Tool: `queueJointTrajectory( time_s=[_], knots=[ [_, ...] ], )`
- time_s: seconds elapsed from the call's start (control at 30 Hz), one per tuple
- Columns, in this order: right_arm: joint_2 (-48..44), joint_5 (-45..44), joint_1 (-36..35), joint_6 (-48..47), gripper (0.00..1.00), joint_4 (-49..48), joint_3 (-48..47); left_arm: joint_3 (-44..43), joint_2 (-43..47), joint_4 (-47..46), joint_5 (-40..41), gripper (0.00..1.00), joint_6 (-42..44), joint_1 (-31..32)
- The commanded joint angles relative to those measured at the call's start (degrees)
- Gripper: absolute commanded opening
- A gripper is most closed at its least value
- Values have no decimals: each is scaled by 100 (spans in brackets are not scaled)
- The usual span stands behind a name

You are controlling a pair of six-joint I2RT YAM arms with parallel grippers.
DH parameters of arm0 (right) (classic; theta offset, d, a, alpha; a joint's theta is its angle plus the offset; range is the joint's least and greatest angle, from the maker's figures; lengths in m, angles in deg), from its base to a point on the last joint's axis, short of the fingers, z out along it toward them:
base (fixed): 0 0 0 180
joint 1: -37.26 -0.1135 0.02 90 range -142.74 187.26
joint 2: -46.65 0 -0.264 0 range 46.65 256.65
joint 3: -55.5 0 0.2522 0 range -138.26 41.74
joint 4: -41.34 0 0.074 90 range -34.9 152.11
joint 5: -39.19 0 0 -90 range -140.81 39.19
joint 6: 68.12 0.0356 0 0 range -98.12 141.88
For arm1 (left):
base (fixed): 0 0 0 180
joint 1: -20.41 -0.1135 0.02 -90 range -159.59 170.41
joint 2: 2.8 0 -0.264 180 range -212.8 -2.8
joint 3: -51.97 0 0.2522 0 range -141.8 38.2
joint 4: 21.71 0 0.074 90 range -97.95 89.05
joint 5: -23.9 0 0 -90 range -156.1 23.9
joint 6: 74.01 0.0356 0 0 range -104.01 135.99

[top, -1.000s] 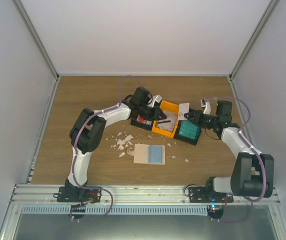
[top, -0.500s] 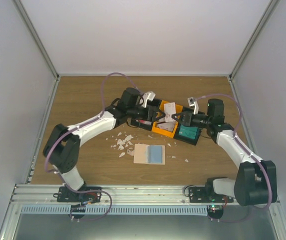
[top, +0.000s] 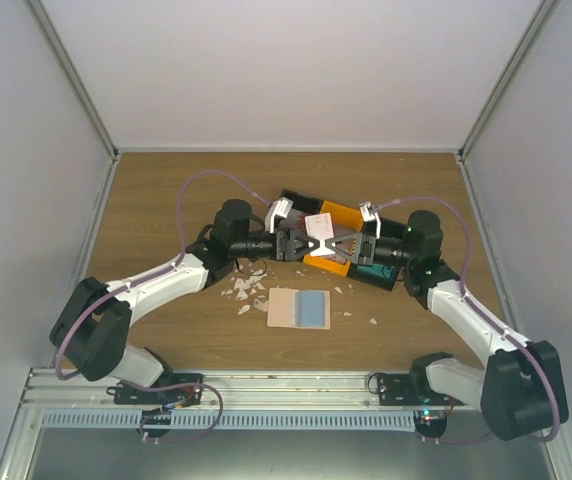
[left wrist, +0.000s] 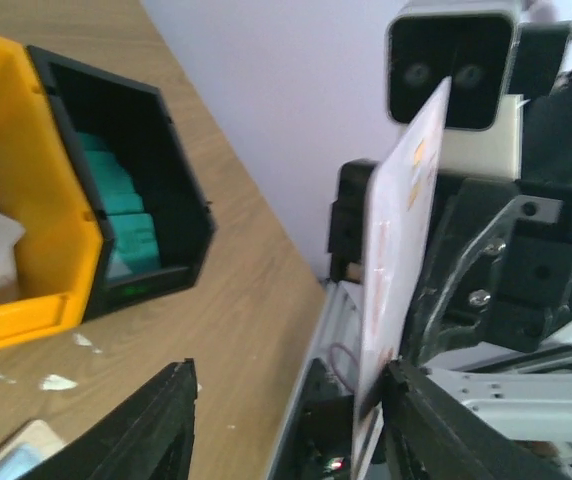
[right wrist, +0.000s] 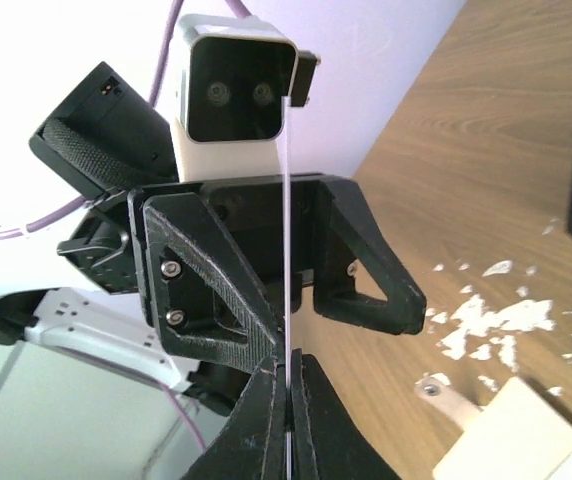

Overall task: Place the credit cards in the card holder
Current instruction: Insert the credit card into the card holder.

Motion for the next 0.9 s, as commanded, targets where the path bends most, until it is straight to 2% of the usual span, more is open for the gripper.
queueJointTrajectory(
  time_s=[0.0,0.13,0.3,0.37,0.43,0.47,0.53,0.6,0.67,0.77,0.87],
  knots=[
    [-269,85,-292,713,0,-770,199,321,348,-1278,-381,47,-540,38],
    [-311,-78,-450,925,1,-869,356,503,418,-1513,-453,21,-639,55],
    [-386,-306,-529,943,1,-769,465,655,548,-1389,-267,0,-539,66],
    [-455,-458,-531,702,9,-415,430,718,651,-1126,-138,0,-404,64],
    [-507,-646,-531,390,22,52,360,768,752,-821,-15,0,-259,64],
    [-513,-807,-530,195,30,483,279,787,804,-596,59,0,-169,63],
    [-495,-1289,-534,-257,36,1440,77,800,897,-7,284,0,13,61],
    [-461,-2387,-601,-616,39,2830,-288,595,952,1187,828,0,-10,76],
    [-509,-3476,-837,-778,41,3651,-531,484,958,1991,974,2,222,101],
    [-609,-4299,-1150,-712,41,4091,-530,640,1041,2450,1244,4,484,217],
    [-513,-5078,-1492,-662,41,4484,-476,1048,1039,2363,1221,4,476,240]
  ],
)
